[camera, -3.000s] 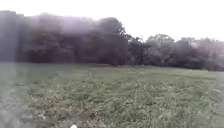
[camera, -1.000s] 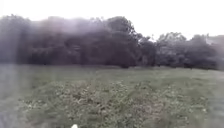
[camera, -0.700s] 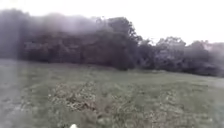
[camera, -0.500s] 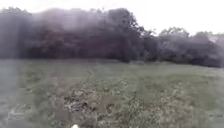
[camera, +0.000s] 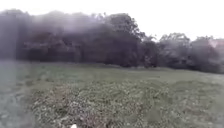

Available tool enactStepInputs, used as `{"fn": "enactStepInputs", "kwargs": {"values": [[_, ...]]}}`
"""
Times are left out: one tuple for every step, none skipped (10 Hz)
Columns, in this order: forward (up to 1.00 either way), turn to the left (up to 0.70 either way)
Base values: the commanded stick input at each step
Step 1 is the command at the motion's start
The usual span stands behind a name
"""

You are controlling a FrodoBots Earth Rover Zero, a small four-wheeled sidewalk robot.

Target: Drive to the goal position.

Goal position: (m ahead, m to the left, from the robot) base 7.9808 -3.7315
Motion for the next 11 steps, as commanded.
{"fn": "enactStepInputs", "kwargs": {"values": [[0.70,0.00],[0.70,0.00],[0.70,0.00],[0.70,0.00],[0.70,0.00],[0.70,0.00],[0.70,0.00],[0.70,0.00],[0.70,0.00],[0.70,0.00],[0.70,0.00]]}}
